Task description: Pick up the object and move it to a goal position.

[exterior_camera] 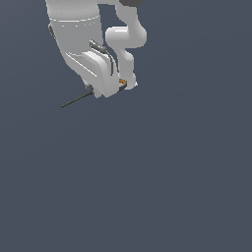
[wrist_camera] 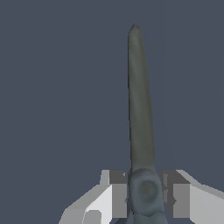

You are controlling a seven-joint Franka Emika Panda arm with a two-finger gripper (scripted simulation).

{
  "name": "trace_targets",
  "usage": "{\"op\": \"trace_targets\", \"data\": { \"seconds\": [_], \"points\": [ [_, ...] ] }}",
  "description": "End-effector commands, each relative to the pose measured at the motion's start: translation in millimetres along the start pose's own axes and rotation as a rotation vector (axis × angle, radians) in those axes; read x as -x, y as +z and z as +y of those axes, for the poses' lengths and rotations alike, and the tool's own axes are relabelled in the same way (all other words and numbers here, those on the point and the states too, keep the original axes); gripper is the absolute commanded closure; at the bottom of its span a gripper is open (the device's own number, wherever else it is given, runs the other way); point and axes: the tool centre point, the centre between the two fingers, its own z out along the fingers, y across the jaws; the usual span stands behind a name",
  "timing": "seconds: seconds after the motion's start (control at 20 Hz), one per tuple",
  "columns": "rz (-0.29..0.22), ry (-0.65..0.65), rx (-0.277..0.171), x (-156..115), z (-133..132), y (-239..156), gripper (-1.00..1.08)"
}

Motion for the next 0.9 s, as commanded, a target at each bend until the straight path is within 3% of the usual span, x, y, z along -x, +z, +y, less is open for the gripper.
{"op": "trace_targets", "data": {
  "seconds": [0.0, 0.4, 0.85],
  "points": [
    [-0.001, 0.0, 0.001, 0, 4, -25, 1.08],
    [0.0, -0.002, 0.001, 0, 9, -75, 1.08],
    [0.0, -0.003, 0.001, -1, 10, -92, 1.08]
  ]
}}
